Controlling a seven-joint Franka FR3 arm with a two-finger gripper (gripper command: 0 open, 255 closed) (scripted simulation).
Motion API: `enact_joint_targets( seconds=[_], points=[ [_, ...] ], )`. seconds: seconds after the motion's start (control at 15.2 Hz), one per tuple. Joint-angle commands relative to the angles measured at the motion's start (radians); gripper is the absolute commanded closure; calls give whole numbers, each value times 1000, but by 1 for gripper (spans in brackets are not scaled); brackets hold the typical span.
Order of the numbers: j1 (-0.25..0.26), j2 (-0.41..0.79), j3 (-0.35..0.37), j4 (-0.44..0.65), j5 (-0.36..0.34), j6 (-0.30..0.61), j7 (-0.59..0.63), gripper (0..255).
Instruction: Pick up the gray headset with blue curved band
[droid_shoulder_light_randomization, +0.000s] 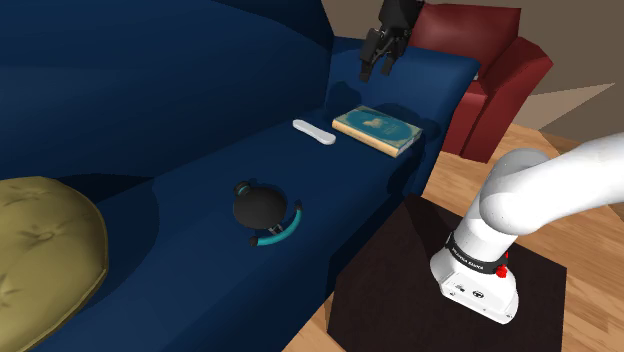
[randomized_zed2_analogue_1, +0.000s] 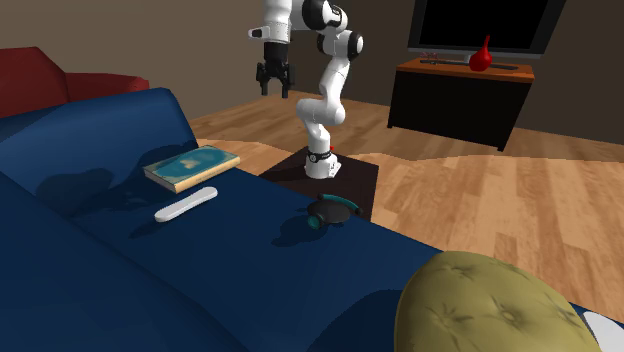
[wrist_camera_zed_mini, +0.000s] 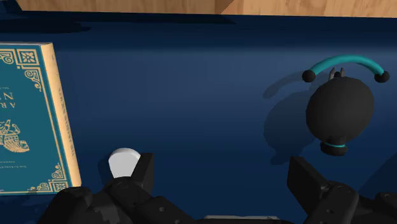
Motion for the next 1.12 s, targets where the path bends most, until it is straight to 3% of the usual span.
enact_joint_targets(
  seconds=[0.0,0.53,1.06],
  points=[
    [0,0,0,0,0,0,0,0],
    [32,211,100,13,59,141,97,0],
    [58,465,194,93,83,263,195,0]
  ],
)
